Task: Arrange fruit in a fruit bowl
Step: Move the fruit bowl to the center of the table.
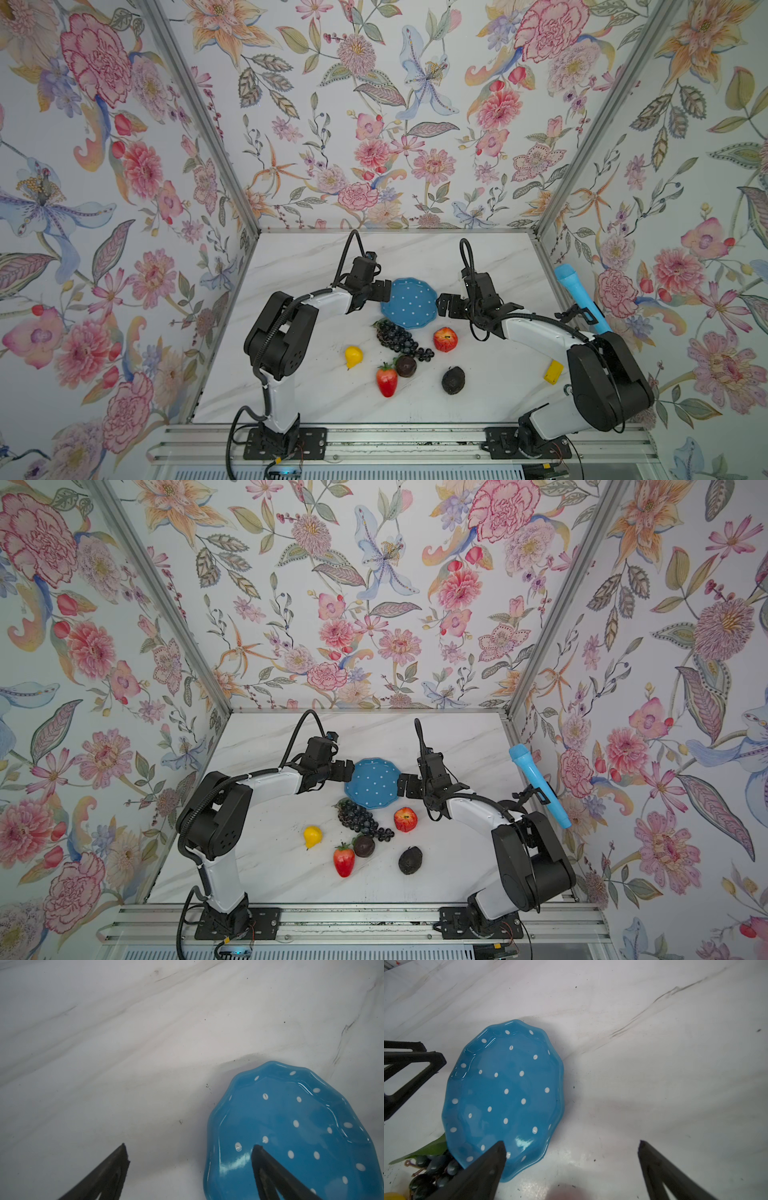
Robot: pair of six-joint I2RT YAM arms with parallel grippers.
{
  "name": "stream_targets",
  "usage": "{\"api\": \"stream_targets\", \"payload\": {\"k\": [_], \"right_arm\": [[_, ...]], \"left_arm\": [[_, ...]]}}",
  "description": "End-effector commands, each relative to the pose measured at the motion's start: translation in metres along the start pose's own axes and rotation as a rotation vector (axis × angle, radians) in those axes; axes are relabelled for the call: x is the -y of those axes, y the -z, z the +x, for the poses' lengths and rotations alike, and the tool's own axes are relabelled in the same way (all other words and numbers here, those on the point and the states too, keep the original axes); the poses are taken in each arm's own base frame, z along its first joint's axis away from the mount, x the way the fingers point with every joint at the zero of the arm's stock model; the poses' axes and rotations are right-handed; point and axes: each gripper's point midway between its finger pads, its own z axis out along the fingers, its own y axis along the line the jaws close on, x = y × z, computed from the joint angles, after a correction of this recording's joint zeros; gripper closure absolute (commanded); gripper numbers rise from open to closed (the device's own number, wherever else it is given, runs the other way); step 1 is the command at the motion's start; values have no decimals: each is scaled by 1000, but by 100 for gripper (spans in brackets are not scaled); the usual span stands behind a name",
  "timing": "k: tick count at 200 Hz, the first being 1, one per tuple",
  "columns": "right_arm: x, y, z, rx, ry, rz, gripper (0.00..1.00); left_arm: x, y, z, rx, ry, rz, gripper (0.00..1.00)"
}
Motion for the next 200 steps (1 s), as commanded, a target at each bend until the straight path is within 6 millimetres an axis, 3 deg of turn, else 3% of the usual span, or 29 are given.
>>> {"api": "stream_targets", "payload": {"k": [1,66,139,175,200], "right_arm": [[-13,-15,11,-94,-63,-51,2],[-51,-53,25,-196,-80,-126,8],[-94,-76,27,-232,-23,-179,14],[-96,-76,18,-204,-21,-162,13],[-83,-65,5,-172,-19,-126,11]], "left_arm": [[6,-7,6,-34,5,20,7],[5,-7,7,-30,46,56,6],[-30,3,12,-10,120,27,6],[-41,12,12,6,137,17,6],[-42,20,8,22,137,9,6]]}}
